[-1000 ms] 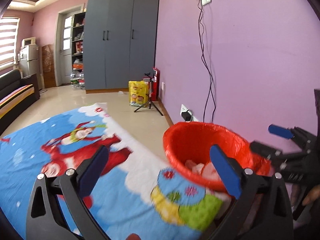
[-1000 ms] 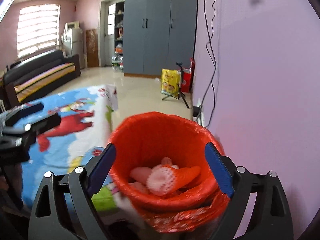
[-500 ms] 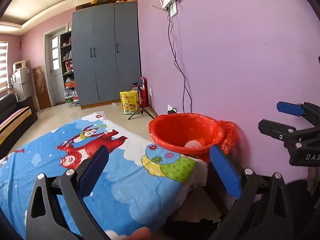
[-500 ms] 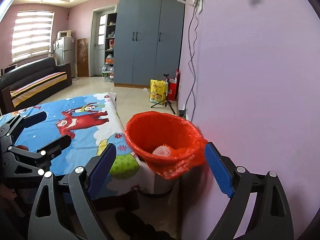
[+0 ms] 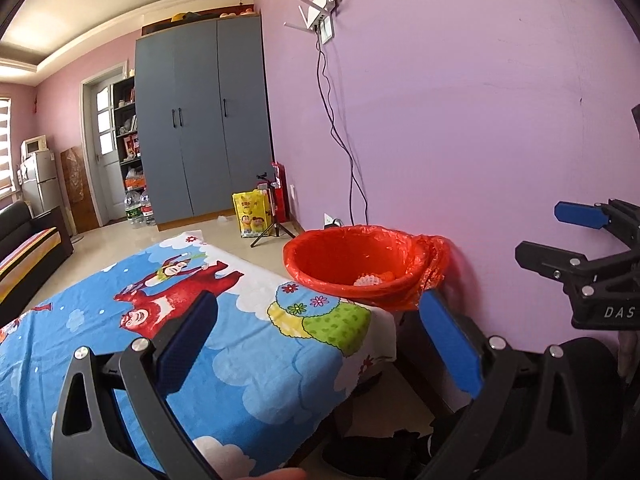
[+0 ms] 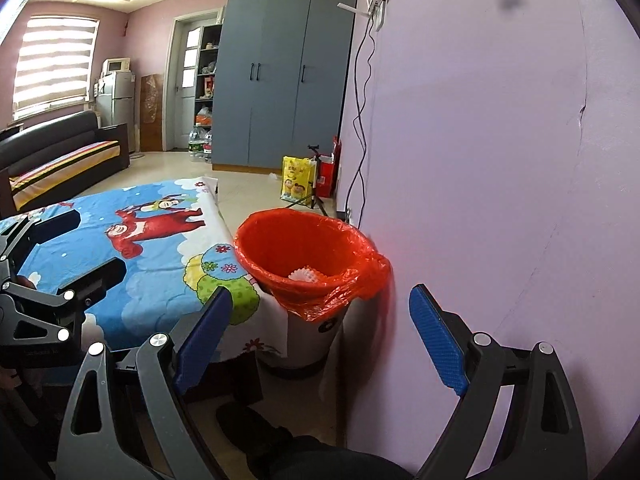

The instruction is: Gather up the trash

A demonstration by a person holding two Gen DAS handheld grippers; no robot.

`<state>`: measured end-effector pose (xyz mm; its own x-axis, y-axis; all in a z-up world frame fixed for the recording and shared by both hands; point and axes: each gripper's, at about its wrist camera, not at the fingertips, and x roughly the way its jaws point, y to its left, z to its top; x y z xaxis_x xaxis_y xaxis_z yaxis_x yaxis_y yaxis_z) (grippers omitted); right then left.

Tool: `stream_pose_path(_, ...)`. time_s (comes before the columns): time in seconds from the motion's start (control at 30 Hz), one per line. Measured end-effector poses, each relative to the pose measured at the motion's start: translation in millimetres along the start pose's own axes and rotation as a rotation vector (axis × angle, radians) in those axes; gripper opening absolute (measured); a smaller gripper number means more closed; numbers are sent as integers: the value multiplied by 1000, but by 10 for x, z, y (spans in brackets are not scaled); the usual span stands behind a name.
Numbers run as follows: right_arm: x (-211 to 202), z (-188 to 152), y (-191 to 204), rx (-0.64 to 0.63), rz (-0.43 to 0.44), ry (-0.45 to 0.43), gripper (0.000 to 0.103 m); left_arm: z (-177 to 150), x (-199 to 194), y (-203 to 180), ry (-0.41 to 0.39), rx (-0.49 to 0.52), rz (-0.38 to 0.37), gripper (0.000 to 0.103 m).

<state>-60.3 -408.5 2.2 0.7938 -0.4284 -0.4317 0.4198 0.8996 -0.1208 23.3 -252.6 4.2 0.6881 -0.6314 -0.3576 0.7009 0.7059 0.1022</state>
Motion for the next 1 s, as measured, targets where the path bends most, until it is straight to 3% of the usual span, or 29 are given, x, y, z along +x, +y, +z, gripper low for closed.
stream_pose_path(1.0,38,7,64,-6,15,1,84,0,-77,-11,-14,-13,18,98)
